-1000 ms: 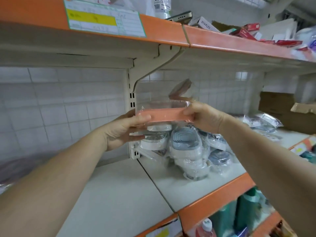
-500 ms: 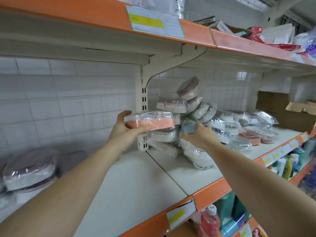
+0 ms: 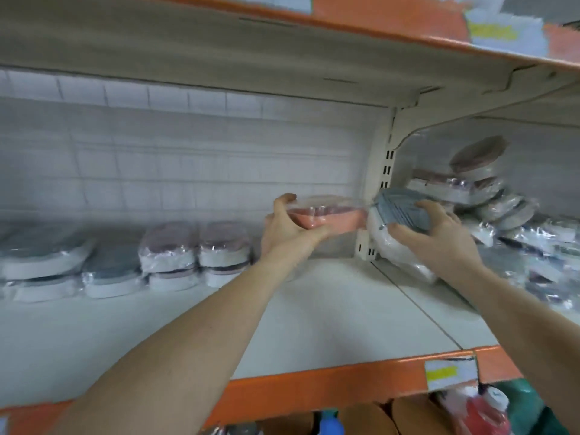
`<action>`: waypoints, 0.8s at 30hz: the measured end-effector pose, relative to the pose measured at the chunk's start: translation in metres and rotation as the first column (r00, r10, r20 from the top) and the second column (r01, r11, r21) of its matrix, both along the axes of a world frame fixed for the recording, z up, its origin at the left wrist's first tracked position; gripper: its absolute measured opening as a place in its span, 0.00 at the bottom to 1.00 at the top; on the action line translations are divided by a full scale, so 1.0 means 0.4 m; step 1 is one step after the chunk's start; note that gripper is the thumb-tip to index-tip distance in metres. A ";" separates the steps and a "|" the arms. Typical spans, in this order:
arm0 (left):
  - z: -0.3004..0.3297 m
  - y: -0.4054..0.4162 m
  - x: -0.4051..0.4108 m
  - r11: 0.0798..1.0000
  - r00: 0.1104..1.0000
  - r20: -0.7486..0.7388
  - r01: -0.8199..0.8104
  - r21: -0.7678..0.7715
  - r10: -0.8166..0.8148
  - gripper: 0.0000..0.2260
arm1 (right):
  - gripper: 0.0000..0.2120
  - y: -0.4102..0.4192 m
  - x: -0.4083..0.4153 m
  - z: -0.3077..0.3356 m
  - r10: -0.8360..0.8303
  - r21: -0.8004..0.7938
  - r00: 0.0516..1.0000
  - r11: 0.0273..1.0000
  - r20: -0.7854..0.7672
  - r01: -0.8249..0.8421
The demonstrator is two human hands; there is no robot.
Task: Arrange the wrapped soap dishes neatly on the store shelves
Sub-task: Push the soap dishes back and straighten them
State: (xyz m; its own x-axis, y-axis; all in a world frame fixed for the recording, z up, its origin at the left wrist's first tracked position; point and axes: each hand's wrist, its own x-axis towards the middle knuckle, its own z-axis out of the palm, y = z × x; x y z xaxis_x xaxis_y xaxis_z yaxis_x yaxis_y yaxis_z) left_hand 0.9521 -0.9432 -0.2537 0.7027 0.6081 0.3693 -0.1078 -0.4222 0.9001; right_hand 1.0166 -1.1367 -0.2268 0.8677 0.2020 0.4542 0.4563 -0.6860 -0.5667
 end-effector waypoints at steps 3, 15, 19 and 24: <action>0.032 0.063 -0.091 0.990 0.992 0.031 -0.124 0.072 0.122 0.36 | 0.32 0.078 -0.038 0.015 0.093 0.010 0.995 0.996 0.024 -0.094; -0.061 0.169 -0.537 0.837 0.838 -0.028 -0.542 0.070 0.545 0.40 | 0.33 0.340 -0.304 -0.063 0.558 0.089 0.822 0.830 -0.111 -0.551; -0.070 0.204 -0.680 0.739 0.737 -0.057 -0.668 0.091 0.673 0.38 | 0.33 0.404 -0.420 -0.101 0.616 0.047 0.773 0.786 -0.150 -0.617; -0.061 0.269 -0.805 0.677 0.678 -0.039 -0.726 0.119 0.734 0.38 | 0.33 0.488 -0.517 -0.105 0.631 0.042 0.757 0.772 -0.166 -0.634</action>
